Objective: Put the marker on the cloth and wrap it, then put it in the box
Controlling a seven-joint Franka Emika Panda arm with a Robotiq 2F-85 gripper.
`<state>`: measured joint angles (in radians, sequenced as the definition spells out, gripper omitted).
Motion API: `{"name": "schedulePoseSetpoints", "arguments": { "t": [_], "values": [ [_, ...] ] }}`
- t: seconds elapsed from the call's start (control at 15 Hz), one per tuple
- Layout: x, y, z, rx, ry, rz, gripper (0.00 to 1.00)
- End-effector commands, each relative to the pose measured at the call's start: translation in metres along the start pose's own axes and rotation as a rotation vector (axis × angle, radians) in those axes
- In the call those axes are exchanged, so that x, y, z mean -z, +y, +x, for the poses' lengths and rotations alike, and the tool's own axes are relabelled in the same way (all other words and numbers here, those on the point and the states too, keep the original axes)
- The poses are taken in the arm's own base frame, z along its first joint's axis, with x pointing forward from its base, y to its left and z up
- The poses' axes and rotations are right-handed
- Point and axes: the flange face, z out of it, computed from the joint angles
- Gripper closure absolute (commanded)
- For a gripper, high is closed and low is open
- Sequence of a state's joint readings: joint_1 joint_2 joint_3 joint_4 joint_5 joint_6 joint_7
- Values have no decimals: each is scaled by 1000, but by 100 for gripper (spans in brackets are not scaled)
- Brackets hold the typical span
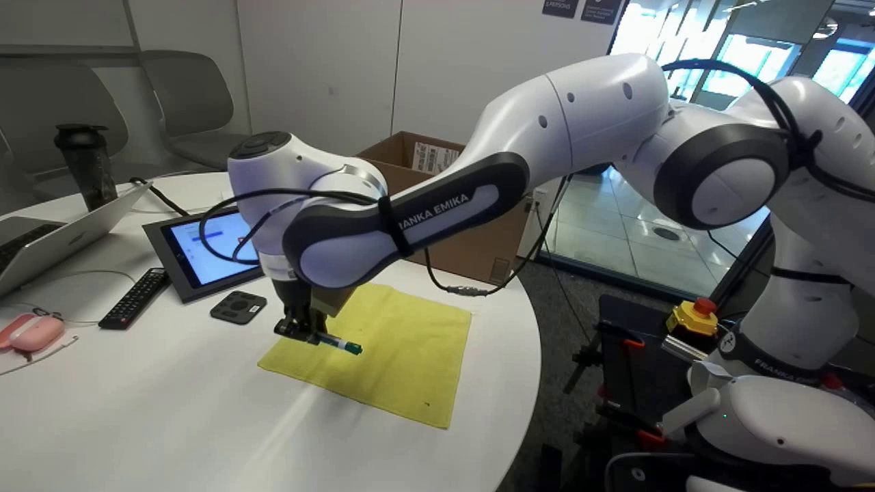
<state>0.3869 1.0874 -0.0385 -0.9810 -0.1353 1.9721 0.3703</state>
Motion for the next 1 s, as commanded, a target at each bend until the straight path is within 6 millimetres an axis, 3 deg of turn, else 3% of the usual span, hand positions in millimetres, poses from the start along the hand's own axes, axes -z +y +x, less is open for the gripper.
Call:
{"name": "schedulePoseSetpoints", "arguments": {
  "t": [0.0, 0.33, 0.93],
  "values": [
    [-3, 44, -2, -50, -2, -27, 93],
    [-29, 89, -8, -112, -34, -56, 93],
    [-81, 113, -33, -187, -125, -89, 94]
  ]
}}
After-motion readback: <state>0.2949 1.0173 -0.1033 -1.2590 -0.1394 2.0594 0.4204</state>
